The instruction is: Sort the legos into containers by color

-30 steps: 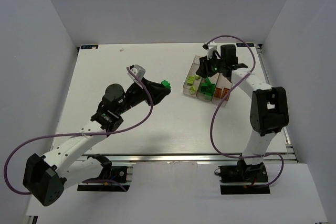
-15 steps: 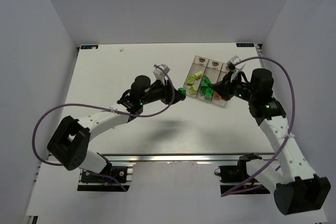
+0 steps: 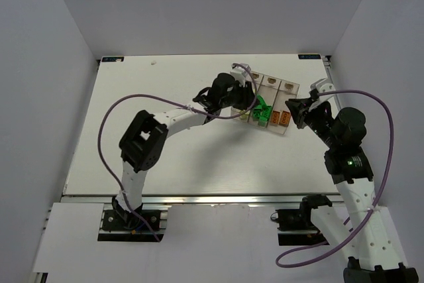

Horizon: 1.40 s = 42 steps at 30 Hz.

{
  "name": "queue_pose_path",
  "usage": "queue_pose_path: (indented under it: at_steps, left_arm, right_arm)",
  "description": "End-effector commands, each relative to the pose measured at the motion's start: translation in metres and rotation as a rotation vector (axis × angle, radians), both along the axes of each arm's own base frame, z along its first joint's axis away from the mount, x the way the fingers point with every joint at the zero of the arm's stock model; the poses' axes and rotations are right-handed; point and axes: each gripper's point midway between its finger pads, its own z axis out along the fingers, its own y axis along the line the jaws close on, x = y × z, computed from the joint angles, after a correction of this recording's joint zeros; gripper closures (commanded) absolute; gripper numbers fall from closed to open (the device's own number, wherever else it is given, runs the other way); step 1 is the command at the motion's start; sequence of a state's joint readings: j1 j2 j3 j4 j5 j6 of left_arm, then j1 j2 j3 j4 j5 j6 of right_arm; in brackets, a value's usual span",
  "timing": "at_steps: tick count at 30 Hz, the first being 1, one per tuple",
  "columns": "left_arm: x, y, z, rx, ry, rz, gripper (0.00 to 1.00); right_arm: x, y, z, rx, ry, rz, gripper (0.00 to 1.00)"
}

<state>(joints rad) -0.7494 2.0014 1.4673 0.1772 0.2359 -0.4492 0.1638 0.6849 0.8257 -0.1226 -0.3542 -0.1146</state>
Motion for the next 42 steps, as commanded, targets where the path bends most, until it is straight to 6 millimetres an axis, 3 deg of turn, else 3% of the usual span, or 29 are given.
queue_pose_path:
  at_steps: [1, 2, 3, 5, 6, 7, 9, 12, 14, 17, 25, 26, 28, 30, 33, 34, 36, 37, 39, 40, 41, 42]
  left_arm:
    - [0.020, -0.011, -0.002, 0.063, -0.015, 0.048, 1.00]
    - [0.025, -0.017, -0.018, 0.084, -0.002, 0.049, 1.00]
    - [0.032, -0.025, -0.005, 0.065, -0.026, 0.053, 1.00]
    - [0.037, -0.031, -0.012, 0.090, -0.028, 0.065, 0.97]
    - [0.041, -0.034, -0.026, 0.110, -0.018, 0.070, 0.94]
    - [0.044, -0.038, -0.022, 0.121, -0.026, 0.079, 0.90]
    - [0.047, -0.042, -0.038, 0.147, -0.011, 0.080, 0.83]
    - [0.053, -0.043, -0.045, 0.170, -0.007, 0.106, 0.68]
    - [0.057, -0.043, -0.042, 0.175, -0.019, 0.119, 0.54]
    - [0.060, -0.041, -0.033, 0.172, -0.037, 0.136, 0.41]
    - [0.052, -0.047, 0.003, 0.117, -0.057, 0.102, 0.32]
    - [0.050, -0.046, 0.019, 0.101, -0.070, 0.100, 0.31]
    - [0.045, -0.039, 0.030, 0.111, -0.087, 0.095, 0.29]
    - [0.036, -0.024, 0.052, 0.159, -0.132, 0.078, 0.25]
    - [0.027, 0.012, 0.067, 0.266, -0.180, 0.126, 0.20]
    - [0.012, 0.034, 0.081, 0.291, -0.219, 0.130, 0.19]
    - [0.003, 0.062, 0.101, 0.288, -0.279, 0.190, 0.10]
    - [-0.017, 0.090, 0.109, 0.279, -0.297, 0.219, 0.02]
    - [-0.035, 0.112, 0.127, 0.228, -0.343, 0.242, 0.02]
    - [-0.052, 0.129, 0.151, 0.181, -0.384, 0.250, 0.02]
    - [-0.062, 0.139, 0.132, 0.207, -0.364, 0.239, 0.02]
    - [-0.069, 0.146, 0.130, 0.206, -0.359, 0.236, 0.02]
  right_arm:
    - [0.009, -0.016, 0.020, 0.000, -0.092, -0.096, 0.80]
    - [0.010, -0.017, 0.020, -0.002, -0.093, -0.102, 0.80]
    - [0.011, -0.018, 0.019, -0.005, -0.091, -0.110, 0.80]
    - [0.013, -0.018, 0.017, -0.009, -0.082, -0.110, 0.80]
    - [0.013, -0.018, 0.016, -0.011, -0.081, -0.111, 0.80]
    - [0.014, -0.018, 0.015, -0.013, -0.080, -0.110, 0.80]
    - [0.013, -0.017, 0.015, -0.017, -0.083, -0.104, 0.80]
    - [0.012, -0.018, 0.016, -0.016, -0.091, -0.105, 0.79]
    - [0.012, -0.017, 0.016, -0.015, -0.090, -0.104, 0.79]
    - [0.013, -0.016, 0.015, -0.017, -0.088, -0.099, 0.79]
    - [0.013, -0.016, 0.013, -0.021, -0.087, -0.094, 0.79]
    - [0.012, -0.016, 0.013, -0.022, -0.087, -0.096, 0.79]
    - [0.011, -0.017, 0.016, -0.020, -0.096, -0.098, 0.79]
    - [0.011, -0.017, 0.016, -0.018, -0.099, -0.102, 0.75]
    - [0.012, -0.015, 0.012, -0.025, -0.091, -0.090, 0.68]
    - [0.014, -0.014, 0.008, -0.031, -0.078, -0.083, 0.67]
    - [0.016, -0.012, 0.005, -0.038, -0.063, -0.071, 0.61]
    - [0.017, -0.010, 0.001, -0.042, -0.052, -0.061, 0.60]
    - [0.016, -0.005, -0.002, -0.047, -0.043, -0.027, 0.55]
    - [0.014, -0.002, -0.003, -0.046, -0.042, -0.006, 0.53]
    - [0.011, 0.004, -0.005, -0.044, -0.043, 0.036, 0.46]
    - [0.007, 0.006, -0.002, -0.038, -0.053, 0.052, 0.22]
